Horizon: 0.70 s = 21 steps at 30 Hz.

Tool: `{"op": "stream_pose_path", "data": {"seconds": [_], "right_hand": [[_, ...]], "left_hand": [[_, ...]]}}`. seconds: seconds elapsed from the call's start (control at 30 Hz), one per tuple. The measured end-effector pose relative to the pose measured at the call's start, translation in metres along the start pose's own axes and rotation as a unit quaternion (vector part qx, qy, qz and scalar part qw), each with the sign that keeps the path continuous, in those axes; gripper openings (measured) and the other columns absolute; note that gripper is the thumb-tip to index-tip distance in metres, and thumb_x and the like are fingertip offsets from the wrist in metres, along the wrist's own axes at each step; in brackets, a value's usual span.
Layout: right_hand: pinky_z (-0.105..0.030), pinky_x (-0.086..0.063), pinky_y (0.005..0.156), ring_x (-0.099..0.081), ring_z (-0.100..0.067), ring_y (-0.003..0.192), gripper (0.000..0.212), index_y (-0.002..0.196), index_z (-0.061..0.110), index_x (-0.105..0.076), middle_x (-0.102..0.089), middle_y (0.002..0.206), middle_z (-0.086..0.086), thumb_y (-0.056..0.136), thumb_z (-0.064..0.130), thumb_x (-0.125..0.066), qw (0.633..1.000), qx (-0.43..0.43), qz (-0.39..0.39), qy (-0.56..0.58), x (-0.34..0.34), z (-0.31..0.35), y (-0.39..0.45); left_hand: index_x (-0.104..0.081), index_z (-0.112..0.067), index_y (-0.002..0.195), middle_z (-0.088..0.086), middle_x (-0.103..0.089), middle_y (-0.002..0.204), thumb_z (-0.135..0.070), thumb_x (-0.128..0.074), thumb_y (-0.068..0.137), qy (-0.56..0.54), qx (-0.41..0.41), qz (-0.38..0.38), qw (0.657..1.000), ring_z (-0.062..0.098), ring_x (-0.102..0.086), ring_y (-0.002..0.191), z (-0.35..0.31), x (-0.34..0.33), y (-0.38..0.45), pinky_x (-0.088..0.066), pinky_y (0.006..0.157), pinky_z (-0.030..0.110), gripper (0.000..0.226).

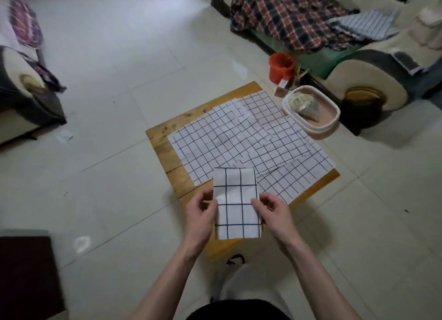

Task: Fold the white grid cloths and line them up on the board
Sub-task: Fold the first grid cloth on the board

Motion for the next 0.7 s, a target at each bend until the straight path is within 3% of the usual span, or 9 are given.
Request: {"op": "stream_pose_path", "data": {"seconds": [0.07, 0.13, 0.33, 0.53, 0.6, 0.7], "right_hand": [[-0.027, -0.053, 0.073, -0.060, -0.011, 0.080, 0.010, 0.098, 0.019, -0.072, -0.068, 0.089, -0.005, 0.101, 0.028, -0.068, 0.999, 0.006, 0.015, -0.028, 0.007, 0.001, -0.006], [-0.021, -0.054, 0.072, -0.061, -0.005, 0.079, 0.004, 0.098, 0.020, -0.071, -0.067, 0.087, 0.002, 0.101, 0.023, -0.068, 0.999, 0.016, 0.035, -0.031, 0.014, 0.006, -0.011], [-0.015, -0.052, 0.069, -0.062, 0.005, 0.074, 0.013, 0.103, 0.021, -0.069, -0.067, 0.091, 0.005, 0.098, 0.010, -0.069, 0.987, 0.015, 0.121, -0.107, 0.036, 0.006, -0.002], [-0.011, -0.049, 0.066, -0.059, 0.010, 0.070, 0.015, 0.097, 0.028, -0.064, -0.066, 0.090, 0.006, 0.099, 0.013, -0.068, 0.973, 0.024, 0.153, -0.171, 0.054, -0.018, 0.038], [-0.015, -0.050, 0.065, -0.059, 0.005, 0.070, 0.009, 0.101, 0.025, -0.065, -0.068, 0.091, 0.001, 0.099, 0.017, -0.068, 0.968, 0.019, 0.165, -0.188, 0.058, -0.032, 0.054], [-0.036, -0.058, 0.076, -0.066, -0.019, 0.082, 0.008, 0.106, 0.024, -0.067, -0.072, 0.097, -0.011, 0.098, 0.025, -0.067, 0.960, 0.012, 0.178, -0.218, 0.061, -0.056, 0.074]], "left_hand": [[-0.071, -0.024, 0.112, -0.004, -0.074, 0.106, -0.010, -0.062, 0.101, -0.005, 0.015, -0.017, 1.000, 0.011, -0.070, 0.095, 0.009, -0.005, -0.011, -0.059, 0.079, 0.025, 0.020], [-0.071, -0.024, 0.111, -0.004, -0.075, 0.105, -0.009, -0.061, 0.102, -0.014, 0.019, -0.042, 0.999, 0.014, -0.070, 0.096, 0.011, -0.010, -0.025, -0.061, 0.080, 0.029, 0.020], [-0.071, -0.022, 0.110, -0.006, -0.075, 0.105, -0.008, -0.063, 0.100, -0.045, 0.048, -0.111, 0.992, 0.000, -0.068, 0.082, 0.017, -0.035, -0.045, -0.056, 0.069, 0.018, 0.019], [-0.066, -0.020, 0.119, 0.001, -0.071, 0.117, 0.003, -0.059, 0.095, -0.028, 0.109, -0.196, 0.974, 0.012, -0.065, 0.088, 0.049, -0.074, -0.032, -0.056, 0.071, 0.017, 0.035], [-0.064, -0.018, 0.123, 0.003, -0.070, 0.117, 0.003, -0.059, 0.095, -0.039, 0.131, -0.228, 0.964, 0.017, -0.068, 0.090, 0.068, -0.086, -0.027, -0.061, 0.073, 0.026, 0.035], [-0.064, -0.019, 0.122, 0.001, -0.069, 0.117, -0.001, -0.061, 0.096, -0.041, 0.162, -0.262, 0.950, 0.019, -0.069, 0.098, 0.096, -0.098, -0.019, -0.063, 0.085, 0.041, 0.032]]}}
Point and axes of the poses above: each hand's wrist, its own y-axis towards the middle knuckle, its own x-axis out of the back of the hand, z = x × y, the point moved 1 cm from there along y, towards the middle knuckle
